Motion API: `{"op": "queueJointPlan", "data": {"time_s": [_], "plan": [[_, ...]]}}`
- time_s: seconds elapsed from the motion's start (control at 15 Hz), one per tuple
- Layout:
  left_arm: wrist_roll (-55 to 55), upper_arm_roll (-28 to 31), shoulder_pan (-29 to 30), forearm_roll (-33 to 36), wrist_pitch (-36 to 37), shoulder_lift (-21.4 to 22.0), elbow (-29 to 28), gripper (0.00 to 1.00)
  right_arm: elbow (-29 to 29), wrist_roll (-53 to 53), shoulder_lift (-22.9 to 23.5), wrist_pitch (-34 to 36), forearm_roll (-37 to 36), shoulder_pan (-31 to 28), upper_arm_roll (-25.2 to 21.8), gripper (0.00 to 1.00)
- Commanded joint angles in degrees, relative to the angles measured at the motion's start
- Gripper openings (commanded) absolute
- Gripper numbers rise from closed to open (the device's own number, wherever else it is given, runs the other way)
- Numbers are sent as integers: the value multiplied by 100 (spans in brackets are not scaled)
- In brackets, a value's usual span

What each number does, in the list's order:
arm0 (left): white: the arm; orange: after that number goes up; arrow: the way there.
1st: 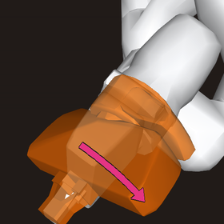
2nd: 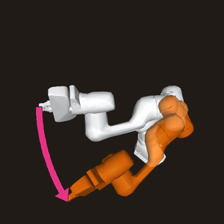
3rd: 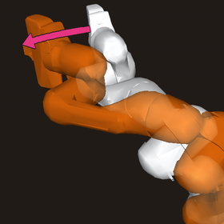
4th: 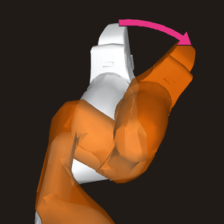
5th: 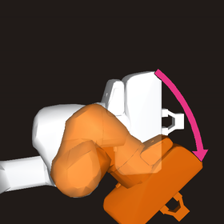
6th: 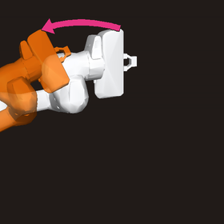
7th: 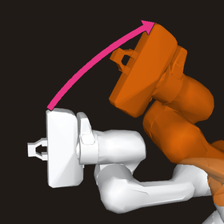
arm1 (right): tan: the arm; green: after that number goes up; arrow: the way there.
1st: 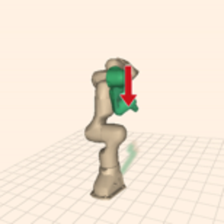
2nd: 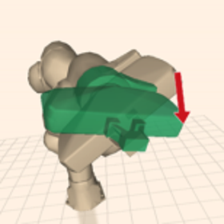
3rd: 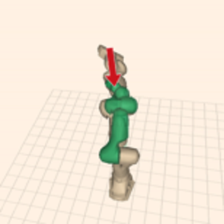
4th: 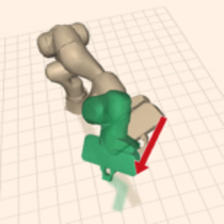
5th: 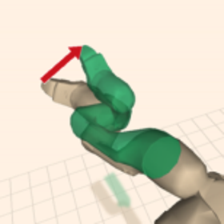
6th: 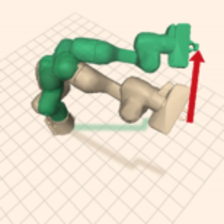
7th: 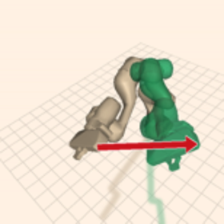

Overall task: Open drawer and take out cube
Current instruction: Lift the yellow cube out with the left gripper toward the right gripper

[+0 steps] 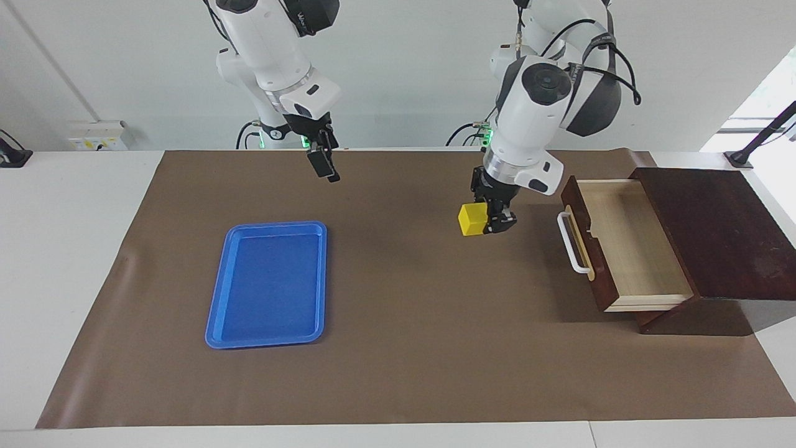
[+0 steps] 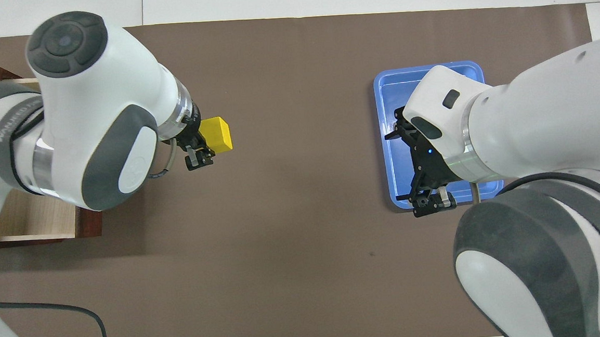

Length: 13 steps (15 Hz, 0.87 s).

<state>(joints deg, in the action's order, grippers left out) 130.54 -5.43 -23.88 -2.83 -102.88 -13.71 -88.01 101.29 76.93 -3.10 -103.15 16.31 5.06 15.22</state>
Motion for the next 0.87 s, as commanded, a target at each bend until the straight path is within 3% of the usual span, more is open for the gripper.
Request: {"op": "queueJointPlan", "data": {"time_s": [0.0,0.33,0.8], "plan": [[287,103,-282,-122,-145,61,-111,0,136,234,98,-301,319,144,7,100],[700,112,-590,-95,-101,140,-208,0,101,603,538,-742,443,618,7,100],[684,94,-881,151,-136,430,-761,0,-135,1280,811,-347,460,716,7,100]]}}
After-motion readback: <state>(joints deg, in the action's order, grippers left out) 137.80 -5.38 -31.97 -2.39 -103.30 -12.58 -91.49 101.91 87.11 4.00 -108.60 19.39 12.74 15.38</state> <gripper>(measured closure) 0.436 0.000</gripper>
